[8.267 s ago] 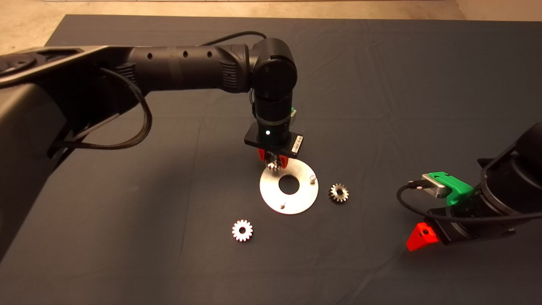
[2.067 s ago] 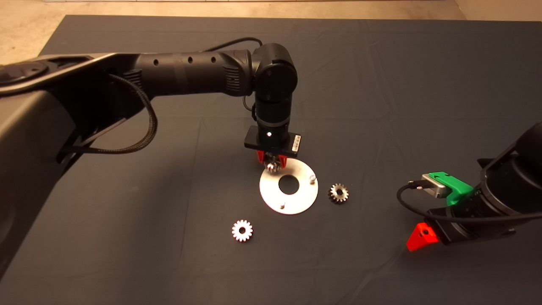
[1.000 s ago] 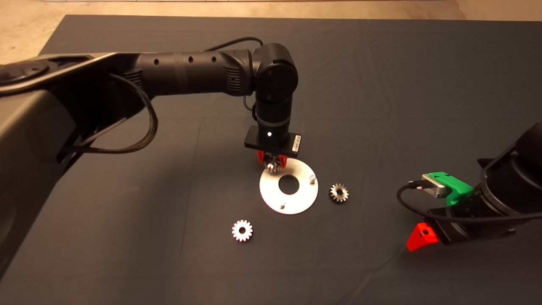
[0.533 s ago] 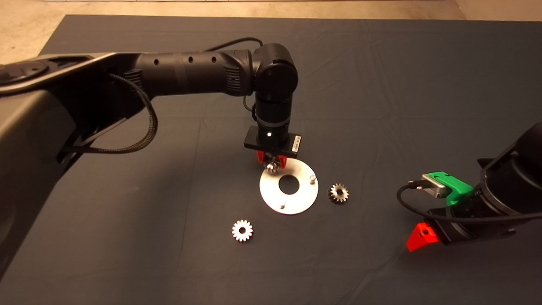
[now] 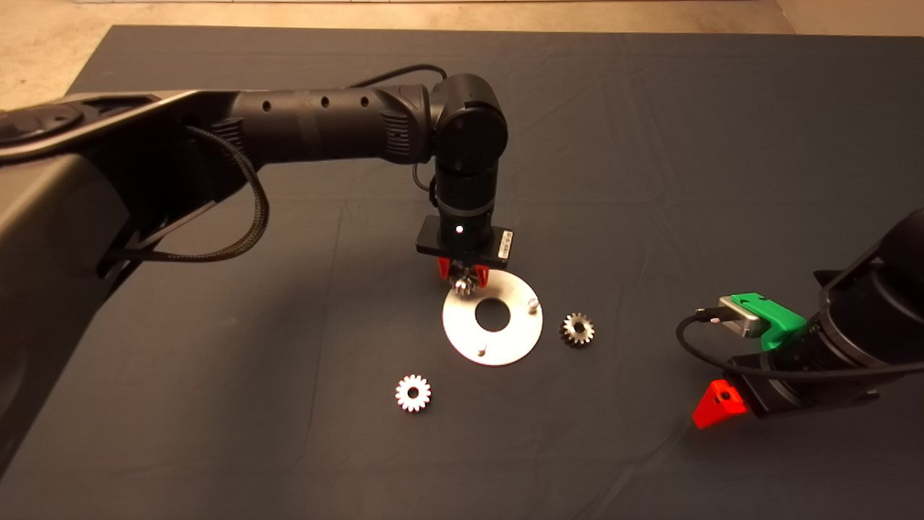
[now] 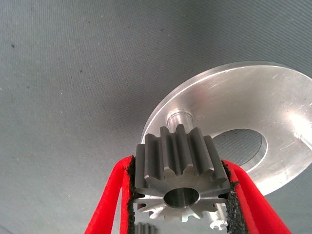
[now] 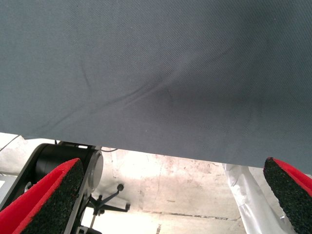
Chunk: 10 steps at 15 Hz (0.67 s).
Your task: Install three planetary gears onto the carrier pins
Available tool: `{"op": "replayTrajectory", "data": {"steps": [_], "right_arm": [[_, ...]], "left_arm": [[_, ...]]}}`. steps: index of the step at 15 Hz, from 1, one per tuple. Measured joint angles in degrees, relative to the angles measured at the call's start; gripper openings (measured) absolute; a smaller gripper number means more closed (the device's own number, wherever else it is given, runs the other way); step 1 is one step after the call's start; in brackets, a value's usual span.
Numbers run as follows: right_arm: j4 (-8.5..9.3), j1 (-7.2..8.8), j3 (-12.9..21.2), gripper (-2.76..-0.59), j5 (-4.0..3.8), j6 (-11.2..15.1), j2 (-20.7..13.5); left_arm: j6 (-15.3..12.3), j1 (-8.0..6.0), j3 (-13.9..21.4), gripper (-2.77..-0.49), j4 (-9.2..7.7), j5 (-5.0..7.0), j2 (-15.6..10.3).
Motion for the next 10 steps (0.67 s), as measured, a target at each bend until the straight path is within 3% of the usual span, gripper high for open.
{"op": "replayTrajectory", "data": {"steps": [10], "right_arm": [[-0.02,0.0,0.0,-0.6,-0.01,0.0,0.0]], "left_arm": [[-0.02,-0.21,-0.45,-2.37,-0.27,-0.06,-0.01]]}}
